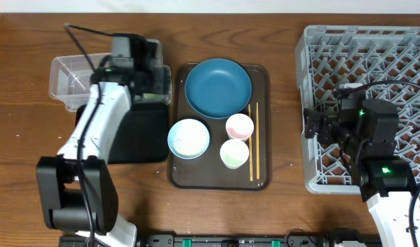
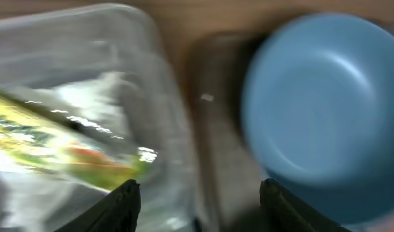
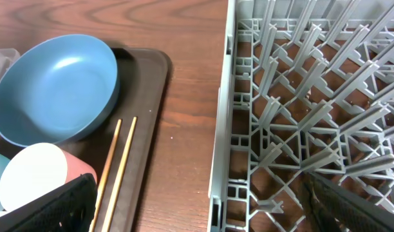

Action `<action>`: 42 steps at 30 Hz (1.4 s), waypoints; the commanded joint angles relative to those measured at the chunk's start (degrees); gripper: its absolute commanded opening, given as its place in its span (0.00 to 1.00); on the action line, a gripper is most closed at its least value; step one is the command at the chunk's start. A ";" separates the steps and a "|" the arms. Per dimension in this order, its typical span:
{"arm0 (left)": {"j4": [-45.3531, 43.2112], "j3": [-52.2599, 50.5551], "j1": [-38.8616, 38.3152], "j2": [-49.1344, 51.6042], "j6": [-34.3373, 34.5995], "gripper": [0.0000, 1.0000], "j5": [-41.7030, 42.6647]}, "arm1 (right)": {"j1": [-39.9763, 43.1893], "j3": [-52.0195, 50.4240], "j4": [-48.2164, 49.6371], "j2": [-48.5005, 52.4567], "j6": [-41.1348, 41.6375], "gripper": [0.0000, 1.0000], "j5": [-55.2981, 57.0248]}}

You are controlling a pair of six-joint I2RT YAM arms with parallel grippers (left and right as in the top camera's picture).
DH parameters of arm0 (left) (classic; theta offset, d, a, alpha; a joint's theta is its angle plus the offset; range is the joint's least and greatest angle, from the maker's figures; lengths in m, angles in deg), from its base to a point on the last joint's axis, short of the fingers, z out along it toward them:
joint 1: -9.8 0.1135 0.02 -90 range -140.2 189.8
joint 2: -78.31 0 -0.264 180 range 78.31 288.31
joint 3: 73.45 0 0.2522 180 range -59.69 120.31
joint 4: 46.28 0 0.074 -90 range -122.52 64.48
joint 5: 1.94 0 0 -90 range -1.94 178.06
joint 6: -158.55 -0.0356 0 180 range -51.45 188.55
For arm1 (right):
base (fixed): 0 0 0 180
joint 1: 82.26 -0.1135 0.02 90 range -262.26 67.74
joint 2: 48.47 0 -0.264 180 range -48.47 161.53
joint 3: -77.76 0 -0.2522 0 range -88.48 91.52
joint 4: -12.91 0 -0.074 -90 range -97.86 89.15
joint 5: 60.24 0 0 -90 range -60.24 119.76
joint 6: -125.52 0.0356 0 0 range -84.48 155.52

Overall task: Sort waste into correct bins and load items into the dishwasher rack
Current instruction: 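Carry the wrapper and tissue left and drop into the clear bin, then grasp the yellow cup with the left gripper and lift it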

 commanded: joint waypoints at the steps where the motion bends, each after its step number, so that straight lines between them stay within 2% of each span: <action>1: 3.06 0.55 -3.48 -4.57 -0.17 0.63 2.34 | -0.44 1.42 -0.04 -0.15 -0.48 0.99 -0.22; 8: 16.96 0.52 -10.88 -6.05 5.73 0.63 9.77 | -0.44 1.42 -0.02 -0.15 -0.46 0.99 -0.22; 13: 21.75 -0.61 -15.87 -5.20 10.99 0.63 10.91 | -0.44 1.42 -0.02 -0.15 -0.46 0.99 -0.22; 27: 18.18 -9.25 -25.33 -5.16 14.19 0.63 10.69 | -0.44 1.42 -0.24 -0.15 -0.44 0.99 -0.26; 37: 8.59 -17.09 -28.37 -5.16 18.75 0.63 10.67 | -0.44 1.42 -0.28 -0.15 -0.22 0.99 -0.26; 39: 8.59 -17.38 -28.35 -5.16 18.73 0.58 10.64 | -0.44 1.42 -0.31 -0.15 -0.22 0.99 -0.26; 42: 8.59 -17.40 -28.35 -5.16 18.75 0.38 10.67 | -0.44 1.42 -0.44 -0.15 -0.22 0.99 -0.26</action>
